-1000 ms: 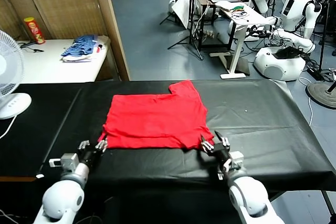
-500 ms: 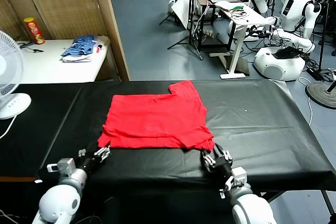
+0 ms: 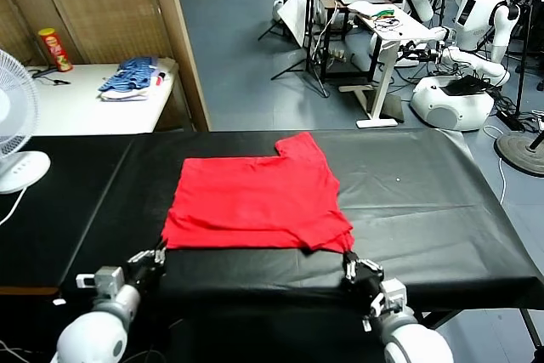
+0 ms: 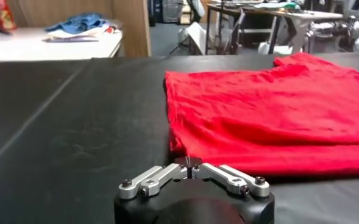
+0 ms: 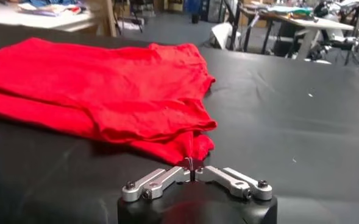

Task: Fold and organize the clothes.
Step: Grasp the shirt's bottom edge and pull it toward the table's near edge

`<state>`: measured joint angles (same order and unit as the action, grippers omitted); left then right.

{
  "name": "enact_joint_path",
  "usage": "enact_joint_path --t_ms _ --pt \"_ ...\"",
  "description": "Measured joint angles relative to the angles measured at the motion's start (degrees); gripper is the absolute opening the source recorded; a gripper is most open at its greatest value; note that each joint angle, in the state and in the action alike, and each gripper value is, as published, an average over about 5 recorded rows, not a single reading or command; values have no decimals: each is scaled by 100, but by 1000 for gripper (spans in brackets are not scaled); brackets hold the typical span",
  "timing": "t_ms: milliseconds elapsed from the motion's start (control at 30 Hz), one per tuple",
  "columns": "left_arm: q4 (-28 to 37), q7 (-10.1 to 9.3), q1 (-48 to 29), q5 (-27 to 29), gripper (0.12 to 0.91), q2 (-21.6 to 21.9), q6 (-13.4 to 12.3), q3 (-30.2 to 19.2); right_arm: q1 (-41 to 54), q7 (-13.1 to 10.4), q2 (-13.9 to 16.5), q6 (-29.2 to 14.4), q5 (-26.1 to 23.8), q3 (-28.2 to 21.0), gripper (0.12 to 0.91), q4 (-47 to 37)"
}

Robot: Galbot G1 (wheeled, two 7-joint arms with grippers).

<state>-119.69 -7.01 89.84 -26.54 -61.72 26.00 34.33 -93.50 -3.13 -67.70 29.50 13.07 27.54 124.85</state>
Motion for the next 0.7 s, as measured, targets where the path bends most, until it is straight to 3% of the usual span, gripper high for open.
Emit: enact_joint_path --t_ms 167,300,400,533,700 --pt "-363 32 424 132 125 80 37 98 -261 12 -7 3 59 102 173 225" --pt "-564 92 762 131 138 86 99 184 -396 18 -25 56 60 113 380 387" --pt "-676 93 930 133 241 50 181 232 -493 17 18 146 72 152 547 571" --pt "-834 32 1083 174 471 23 459 296 -538 22 122 190 249 261 736 887" --pt "-1192 -90 1233 -113 719 70 934 474 -183 -37 270 82 615 341 796 1017"
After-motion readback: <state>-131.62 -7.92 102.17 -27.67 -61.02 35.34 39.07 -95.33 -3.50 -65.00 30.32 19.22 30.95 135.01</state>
